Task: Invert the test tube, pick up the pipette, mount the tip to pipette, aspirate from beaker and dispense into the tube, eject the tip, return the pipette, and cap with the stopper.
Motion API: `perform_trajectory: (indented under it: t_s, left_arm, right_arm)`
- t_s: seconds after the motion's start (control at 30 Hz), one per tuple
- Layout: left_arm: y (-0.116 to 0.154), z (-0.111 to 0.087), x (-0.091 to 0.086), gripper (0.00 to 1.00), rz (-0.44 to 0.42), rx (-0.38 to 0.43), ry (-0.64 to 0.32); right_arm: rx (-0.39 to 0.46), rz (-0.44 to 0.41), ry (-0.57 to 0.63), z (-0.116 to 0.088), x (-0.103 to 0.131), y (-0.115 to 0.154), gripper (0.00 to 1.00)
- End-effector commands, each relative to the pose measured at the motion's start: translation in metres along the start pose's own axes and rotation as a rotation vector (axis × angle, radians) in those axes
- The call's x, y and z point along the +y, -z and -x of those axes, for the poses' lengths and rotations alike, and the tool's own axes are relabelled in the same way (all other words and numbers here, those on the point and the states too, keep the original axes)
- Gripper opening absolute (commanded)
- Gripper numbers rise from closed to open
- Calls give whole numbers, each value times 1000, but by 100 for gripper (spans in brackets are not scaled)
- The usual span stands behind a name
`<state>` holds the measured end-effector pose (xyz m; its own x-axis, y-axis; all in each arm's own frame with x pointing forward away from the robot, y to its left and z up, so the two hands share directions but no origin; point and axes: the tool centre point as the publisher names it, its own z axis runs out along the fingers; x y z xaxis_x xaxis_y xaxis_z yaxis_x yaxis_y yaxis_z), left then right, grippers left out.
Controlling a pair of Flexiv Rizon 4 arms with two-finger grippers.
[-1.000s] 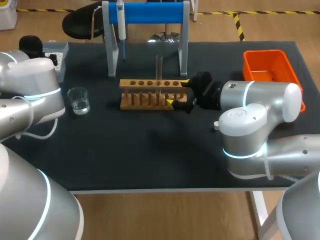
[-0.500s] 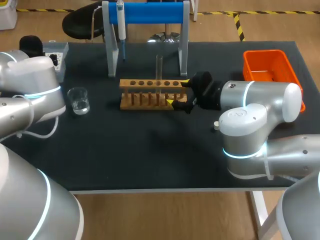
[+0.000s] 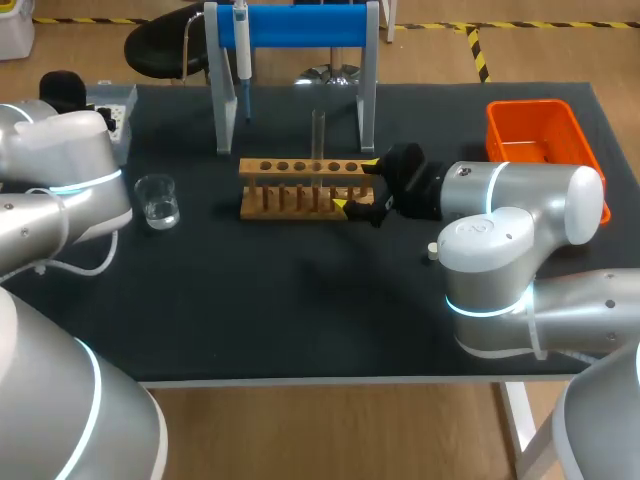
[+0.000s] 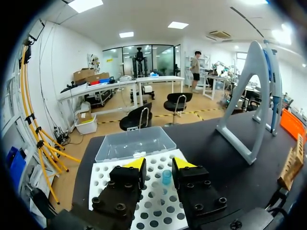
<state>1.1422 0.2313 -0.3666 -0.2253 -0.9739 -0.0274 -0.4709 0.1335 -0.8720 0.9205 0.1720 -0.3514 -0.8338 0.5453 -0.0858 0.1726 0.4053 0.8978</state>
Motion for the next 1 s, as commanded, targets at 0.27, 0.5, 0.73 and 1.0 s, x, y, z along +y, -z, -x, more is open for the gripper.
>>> perform_trajectory:
  t_s: [0.27,0.5,0.73,1.0]
  left_arm:
    - [-5,0,1,26,-2,1,-2]
    - [-4,-2,2,24,-5,-2,2]
    - [-3,-3,2,25,-8,-1,3]
    - [-3,-3,2,21,-12,4,3]
  right_arm:
    - [1,-4,-1,0,1,0,100]
    - [1,-4,-1,0,1,0,100]
    - [1,-4,-1,0,1,0,100]
    - [1,-4,-1,0,1,0,100]
